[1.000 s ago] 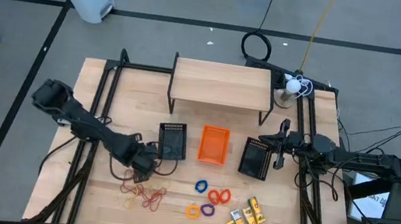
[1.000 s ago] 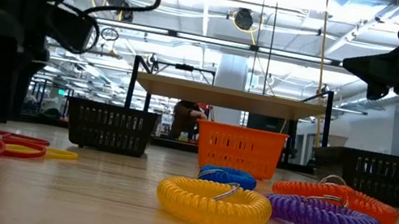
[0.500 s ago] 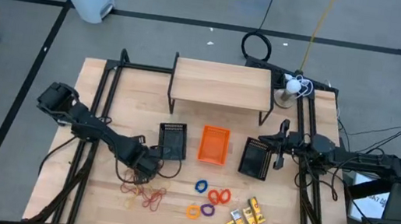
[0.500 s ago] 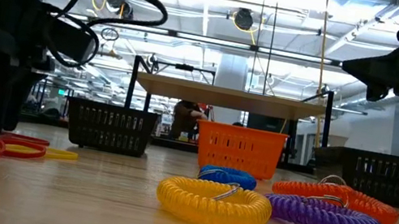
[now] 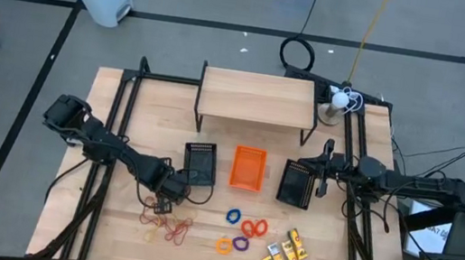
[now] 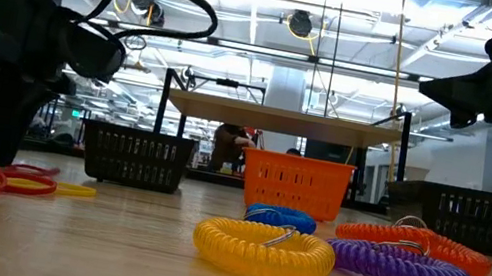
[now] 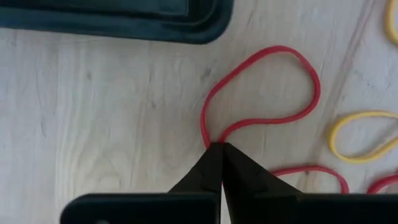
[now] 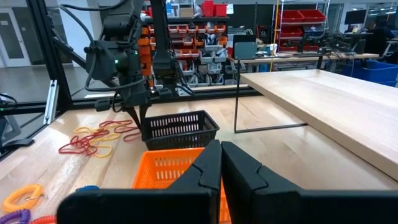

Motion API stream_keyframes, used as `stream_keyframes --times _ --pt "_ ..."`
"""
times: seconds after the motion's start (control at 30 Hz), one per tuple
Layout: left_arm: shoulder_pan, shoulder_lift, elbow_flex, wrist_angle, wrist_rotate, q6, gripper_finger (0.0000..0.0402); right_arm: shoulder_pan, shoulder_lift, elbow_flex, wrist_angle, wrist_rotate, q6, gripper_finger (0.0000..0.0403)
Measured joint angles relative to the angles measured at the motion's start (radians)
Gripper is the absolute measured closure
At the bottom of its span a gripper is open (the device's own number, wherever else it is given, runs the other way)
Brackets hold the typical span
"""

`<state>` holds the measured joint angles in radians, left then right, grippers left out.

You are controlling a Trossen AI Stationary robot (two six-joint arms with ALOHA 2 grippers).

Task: Pick & Place Office Desk Supplies
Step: Put the red rubber band into the left black bin

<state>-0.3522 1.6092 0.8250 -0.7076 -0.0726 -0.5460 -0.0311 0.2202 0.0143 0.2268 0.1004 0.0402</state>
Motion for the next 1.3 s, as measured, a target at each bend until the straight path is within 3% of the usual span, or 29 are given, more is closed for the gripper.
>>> stream_keyframes --times 0.43,0.73,1.1,1.3 --pt "-0.104 -0.369 0.064 -0.128 -0.166 -0.016 0.0401 0.0 0.002 0.0 0.0 0.0 0.0 0.0399" --pt "-0.099 -0.573 0.076 -0.17 -0.25 -0.028 0.0401 0.0 0.002 0.0 0.01 0.002 0.0 0.0399" --pt "0.022 -0.575 0.289 -0.151 -0.384 0.179 0.0401 0.0 0.002 0.0 0.009 0.002 0.0 0.0399" --pt "0.114 -0.513 0.309 -0.19 -0.286 0.169 0.0401 0.0 0.004 0.0 0.008 0.001 0.0 0.0399"
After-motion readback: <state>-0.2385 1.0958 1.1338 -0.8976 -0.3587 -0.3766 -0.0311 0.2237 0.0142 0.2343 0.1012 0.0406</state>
